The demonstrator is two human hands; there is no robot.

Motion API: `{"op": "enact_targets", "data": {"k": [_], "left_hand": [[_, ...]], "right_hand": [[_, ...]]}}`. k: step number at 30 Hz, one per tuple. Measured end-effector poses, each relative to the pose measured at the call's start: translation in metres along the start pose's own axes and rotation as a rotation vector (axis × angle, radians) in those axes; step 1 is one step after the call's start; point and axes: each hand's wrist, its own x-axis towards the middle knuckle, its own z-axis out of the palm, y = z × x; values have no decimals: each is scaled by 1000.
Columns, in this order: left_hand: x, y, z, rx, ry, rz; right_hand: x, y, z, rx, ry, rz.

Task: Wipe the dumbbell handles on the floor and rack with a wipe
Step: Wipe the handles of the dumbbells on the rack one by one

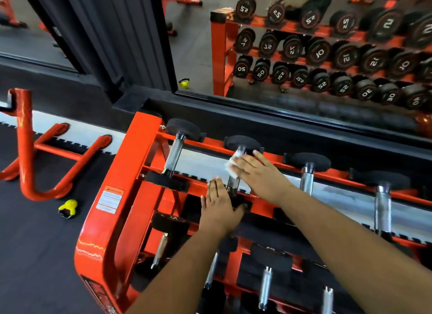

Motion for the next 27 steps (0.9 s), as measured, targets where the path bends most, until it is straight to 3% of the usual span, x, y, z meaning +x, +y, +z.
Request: {"op": "enact_targets", "data": {"k": [2,6,8,13,16,18,23,27], "left_hand": [[0,-1,-2,32,-12,1],[3,-1,-3,56,-47,-11],[2,1,-4,73,-56,-16],[1,4,-8,81,-69,-38],[2,4,-7,75,-75,-34],[2,4,-6,88,-73,-33],[3,6,-10,104,-91,-52],[4,5,-10,99,-95,-46]], "right_hand": [[5,-10,4,32,2,57],[-12,-19,16,129,-16,-198],[-15,-9,11,117,-16,-240],[2,-12,1,102,-11,53],[-3,-25,13,166,-20,-142],[-9,-18,11,151,18,-178],[9,-13,7,263,20,269],[-8,-43,12,440,18,228]]}}
